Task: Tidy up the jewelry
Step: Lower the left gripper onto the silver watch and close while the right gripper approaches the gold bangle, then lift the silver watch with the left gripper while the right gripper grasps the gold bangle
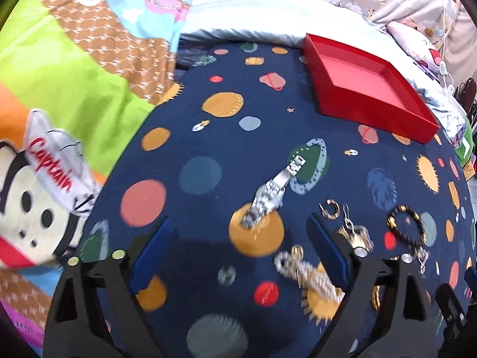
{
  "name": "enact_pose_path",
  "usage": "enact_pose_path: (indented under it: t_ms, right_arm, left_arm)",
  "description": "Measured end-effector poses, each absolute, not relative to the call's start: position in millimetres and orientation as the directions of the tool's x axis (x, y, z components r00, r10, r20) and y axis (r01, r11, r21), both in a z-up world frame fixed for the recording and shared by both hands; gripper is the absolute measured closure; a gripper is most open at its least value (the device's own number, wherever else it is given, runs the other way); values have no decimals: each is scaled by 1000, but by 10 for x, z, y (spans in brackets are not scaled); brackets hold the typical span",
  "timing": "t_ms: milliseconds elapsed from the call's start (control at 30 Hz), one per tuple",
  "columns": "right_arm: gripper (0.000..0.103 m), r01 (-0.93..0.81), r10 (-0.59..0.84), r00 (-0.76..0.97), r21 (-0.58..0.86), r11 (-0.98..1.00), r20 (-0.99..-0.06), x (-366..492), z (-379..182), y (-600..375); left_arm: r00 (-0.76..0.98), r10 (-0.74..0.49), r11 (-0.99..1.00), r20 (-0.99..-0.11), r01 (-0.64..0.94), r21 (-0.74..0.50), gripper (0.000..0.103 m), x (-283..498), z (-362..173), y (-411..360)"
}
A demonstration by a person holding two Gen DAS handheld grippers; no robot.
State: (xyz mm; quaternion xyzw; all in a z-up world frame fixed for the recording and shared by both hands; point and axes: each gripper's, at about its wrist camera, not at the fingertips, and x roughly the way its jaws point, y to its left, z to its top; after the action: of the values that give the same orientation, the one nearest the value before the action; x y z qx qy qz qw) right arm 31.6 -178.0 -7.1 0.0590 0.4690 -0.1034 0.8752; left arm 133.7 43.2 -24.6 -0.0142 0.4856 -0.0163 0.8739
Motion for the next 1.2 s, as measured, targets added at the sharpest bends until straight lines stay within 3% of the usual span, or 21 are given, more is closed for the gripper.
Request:
enact_pose_path:
  t_ms: [133,233,367,533,1067,1200]
  right_arm:
    - [5,237,-124,528,6,971,-840,409,-99,-1808]
    - [5,240,-122,523,8,971,-844,465,-119,-1835]
    - [5,238,-117,514,10,971,-850,526,-151,-1843]
    - [5,233,-113,509,10,973,-854,568,-179,-1845]
    - [5,90,20,514,77,993,-858,519,-217,-1656]
    - [12,35,57,500,86,996,-864,519,-256,-1529]
  left_arm:
    - [483,-93,995,-871,27,-91,36,1524,-395,407]
    - [488,-87,996,-868,34,-80,38,1588,-426,350]
    - [497,-80,997,-864,58,-60,48,1641,-433,275]
    - [491,-101,994,-865,78,-72,78,1661,-416,258]
    - [484,-177,984,-857,98,-148,79,1367,-113,224]
    - [499,-186,982,-846,109,-152,79,1285,18,198]
